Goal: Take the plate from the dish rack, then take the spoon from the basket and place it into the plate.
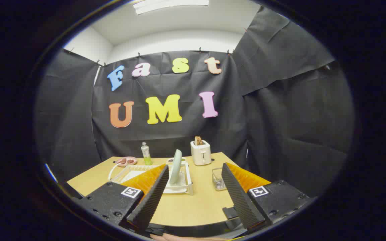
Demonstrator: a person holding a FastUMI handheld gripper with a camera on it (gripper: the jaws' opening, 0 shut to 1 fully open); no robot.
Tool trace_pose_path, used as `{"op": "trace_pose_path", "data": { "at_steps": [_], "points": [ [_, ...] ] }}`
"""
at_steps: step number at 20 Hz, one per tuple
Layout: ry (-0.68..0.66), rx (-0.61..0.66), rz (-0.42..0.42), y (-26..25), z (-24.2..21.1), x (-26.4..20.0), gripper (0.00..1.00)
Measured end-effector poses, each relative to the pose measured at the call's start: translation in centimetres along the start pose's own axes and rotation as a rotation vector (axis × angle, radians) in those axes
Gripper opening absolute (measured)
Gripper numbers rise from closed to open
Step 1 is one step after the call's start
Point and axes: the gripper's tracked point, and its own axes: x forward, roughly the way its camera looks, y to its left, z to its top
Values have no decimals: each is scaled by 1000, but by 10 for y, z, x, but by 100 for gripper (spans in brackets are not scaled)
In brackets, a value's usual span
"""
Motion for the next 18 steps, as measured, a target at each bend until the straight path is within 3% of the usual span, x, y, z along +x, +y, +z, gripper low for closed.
{"op": "trace_pose_path", "data": {
  "at_steps": [13,18],
  "points": [
    [1,-15,0,-3,-4,4,100],
    [40,-40,9,4,-5,30,100]
  ]
}}
